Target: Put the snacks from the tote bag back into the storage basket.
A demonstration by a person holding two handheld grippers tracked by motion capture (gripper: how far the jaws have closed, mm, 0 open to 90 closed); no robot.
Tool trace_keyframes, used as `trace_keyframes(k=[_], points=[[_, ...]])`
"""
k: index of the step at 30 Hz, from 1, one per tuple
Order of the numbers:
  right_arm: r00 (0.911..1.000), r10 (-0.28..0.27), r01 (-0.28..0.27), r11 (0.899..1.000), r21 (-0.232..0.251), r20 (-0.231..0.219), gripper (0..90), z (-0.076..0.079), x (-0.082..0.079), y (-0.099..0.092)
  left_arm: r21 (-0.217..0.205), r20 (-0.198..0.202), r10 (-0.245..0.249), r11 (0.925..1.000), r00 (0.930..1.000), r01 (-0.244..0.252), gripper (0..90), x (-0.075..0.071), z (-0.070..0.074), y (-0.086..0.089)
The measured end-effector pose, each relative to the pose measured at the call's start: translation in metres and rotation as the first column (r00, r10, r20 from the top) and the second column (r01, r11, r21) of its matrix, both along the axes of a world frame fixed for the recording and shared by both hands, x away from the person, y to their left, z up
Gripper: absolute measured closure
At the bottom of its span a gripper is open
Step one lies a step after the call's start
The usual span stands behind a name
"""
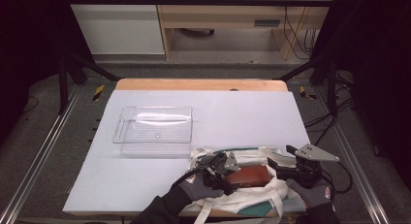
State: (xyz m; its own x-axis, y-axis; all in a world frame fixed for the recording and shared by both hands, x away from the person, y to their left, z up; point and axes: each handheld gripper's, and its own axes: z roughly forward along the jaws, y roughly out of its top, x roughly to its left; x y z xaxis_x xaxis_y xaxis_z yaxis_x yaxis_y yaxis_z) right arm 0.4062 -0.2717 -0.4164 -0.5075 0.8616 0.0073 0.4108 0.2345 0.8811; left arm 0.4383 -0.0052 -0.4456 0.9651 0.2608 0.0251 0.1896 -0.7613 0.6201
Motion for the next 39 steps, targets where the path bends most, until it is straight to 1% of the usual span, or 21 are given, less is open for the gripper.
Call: trace_keyframes(k=[4,9,13,16,17,19,20,21,23,26,27,28,31,34,35,37,39], points=[[1.0000,-0.001,0.001,1.000,0.001,-0.002,17.9,0.000,0.000,0.000,0.011,0.006,-0.008,0.9999,0.9999,0.008,36.2,-0.001,0.000,0.000],[1.0000,-0.003,0.003,1.000,0.000,-0.001,17.9,0.000,0.000,0.000,0.011,0.011,-0.017,0.9998,0.9998,0.017,39.6,-0.001,0.001,0.000],[1.0000,-0.010,0.010,1.000,0.005,0.001,17.9,0.001,-0.001,-0.001,0.009,0.012,-0.018,0.9998,0.9998,0.018,40.7,-0.003,0.002,0.000],[0.9999,-0.014,0.014,1.000,0.007,0.007,17.9,0.001,0.000,-0.002,0.009,0.016,-0.024,0.9997,0.9996,0.024,41.1,-0.004,0.006,0.001],[0.9998,-0.015,0.015,1.000,0.003,0.011,18.0,0.001,0.000,-0.003,0.003,0.022,-0.027,0.9996,0.9994,0.027,41.2,-0.005,0.008,0.001],[0.9995,-0.026,0.026,1.000,0.009,0.018,18.1,0.002,-0.001,-0.003,-0.011,0.027,-0.030,0.9995,0.9992,0.030,41.4,-0.006,0.013,0.004],[0.9991,-0.033,0.033,0.999,0.008,0.025,18.0,0.002,-0.001,-0.004,-0.030,0.032,-0.029,0.9991,0.9991,0.030,41.5,-0.007,0.016,0.005],[0.9987,-0.042,0.042,0.999,0.017,0.029,17.9,0.003,-0.002,-0.004,-0.027,0.035,-0.032,0.9991,0.9989,0.033,41.6,-0.007,0.020,0.007],[0.9968,-0.060,0.059,0.998,0.028,0.052,17.8,0.006,-0.003,-0.007,-0.037,0.042,-0.035,0.9986,0.9985,0.036,41.8,-0.008,0.024,0.009],[0.9916,-0.096,0.092,0.994,0.053,0.087,17.5,0.010,-0.004,-0.012,-0.072,0.048,-0.036,0.9966,0.9982,0.039,42.0,-0.010,0.031,0.013],[0.9899,-0.108,0.103,0.993,0.062,0.092,17.4,0.010,-0.004,-0.013,-0.099,0.040,-0.042,0.9941,0.9983,0.046,42.1,-0.011,0.033,0.014],[0.9882,-0.119,0.113,0.991,0.065,0.096,17.4,0.010,-0.004,-0.014,-0.094,0.054,-0.035,0.9947,0.9979,0.040,42.1,-0.011,0.037,0.016],[0.9828,-0.150,0.143,0.987,0.073,0.107,17.2,0.010,-0.004,-0.017,-0.124,0.064,-0.036,0.9913,0.9973,0.044,42.3,-0.011,0.046,0.019],[0.9784,-0.168,0.158,0.983,0.092,0.120,17.0,0.012,-0.005,-0.021,-0.142,0.074,-0.040,0.9886,0.9964,0.050,42.3,-0.011,0.056,0.022],[0.9774,-0.172,0.161,0.983,0.089,0.123,16.8,0.012,-0.004,-0.022,-0.158,0.069,-0.040,0.9861,0.9968,0.050,42.4,-0.012,0.059,0.024],[0.9784,-0.170,0.159,0.983,0.094,0.118,16.6,0.011,-0.004,-0.022,-0.174,0.073,-0.048,0.9829,0.9962,0.060,42.5,-0.014,0.067,0.027],[0.9798,-0.164,0.154,0.984,0.086,0.115,16.0,0.010,-0.003,-0.021,-0.178,0.081,-0.051,0.9819,0.9954,0.064,42.5,-0.017,0.075,0.030]])
